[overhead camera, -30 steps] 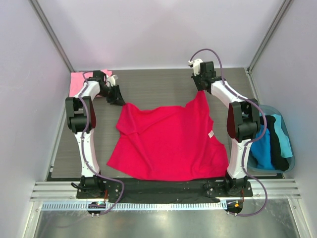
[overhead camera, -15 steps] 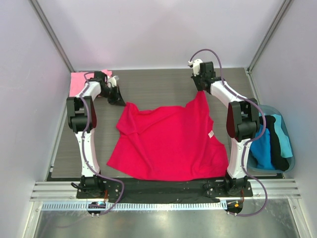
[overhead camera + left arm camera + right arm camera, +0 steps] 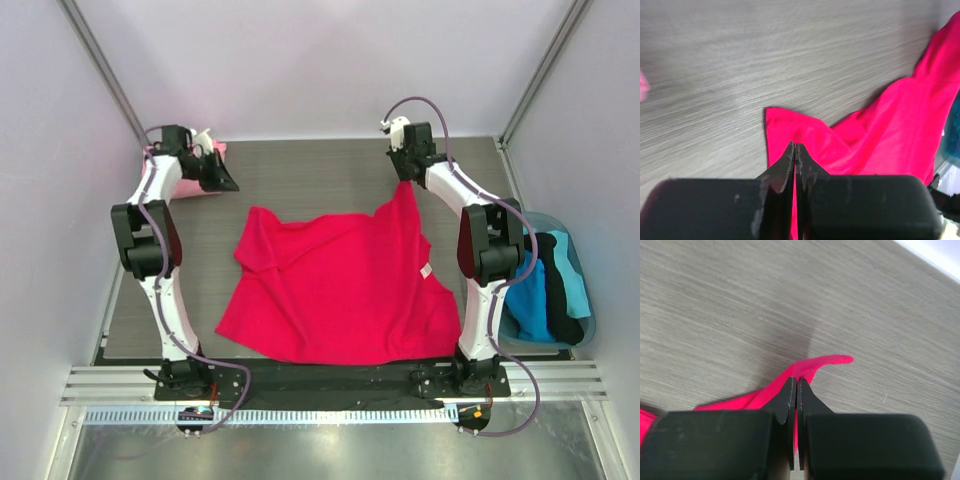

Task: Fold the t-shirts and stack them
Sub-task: Flatten the tshirt out

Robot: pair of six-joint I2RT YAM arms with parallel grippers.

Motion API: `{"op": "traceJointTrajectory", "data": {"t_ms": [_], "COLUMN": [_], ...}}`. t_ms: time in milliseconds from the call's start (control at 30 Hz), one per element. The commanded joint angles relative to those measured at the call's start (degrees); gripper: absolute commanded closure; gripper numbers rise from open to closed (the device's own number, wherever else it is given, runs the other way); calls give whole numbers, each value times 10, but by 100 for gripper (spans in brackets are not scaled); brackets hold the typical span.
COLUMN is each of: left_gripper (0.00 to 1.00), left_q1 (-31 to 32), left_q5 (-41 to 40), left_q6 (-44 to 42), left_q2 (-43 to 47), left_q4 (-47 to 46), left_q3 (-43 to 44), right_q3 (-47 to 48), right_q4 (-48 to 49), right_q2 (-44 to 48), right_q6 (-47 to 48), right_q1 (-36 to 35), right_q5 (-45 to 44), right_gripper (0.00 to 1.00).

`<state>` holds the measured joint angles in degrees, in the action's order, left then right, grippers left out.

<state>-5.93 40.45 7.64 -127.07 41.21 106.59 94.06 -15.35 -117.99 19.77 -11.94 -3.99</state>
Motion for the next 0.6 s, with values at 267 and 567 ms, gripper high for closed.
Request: {"op": "traceJointTrajectory", "data": {"t_ms": [267,567], "left_gripper": [45,67], "left_q1": [39,87], "left_q5": [-72,-125], "left_q6": [-149,-274], "left_q2": [28,-119], "left_q4": [55,228], "left_q3": [25,233], "right_q3": [52,27], "right_q4": [35,36], "right_q2": [45,58], "right_q6": [10,13], "right_q1": [-4,3], "right_q5": [-13,-12], "right_gripper": [99,99]}}
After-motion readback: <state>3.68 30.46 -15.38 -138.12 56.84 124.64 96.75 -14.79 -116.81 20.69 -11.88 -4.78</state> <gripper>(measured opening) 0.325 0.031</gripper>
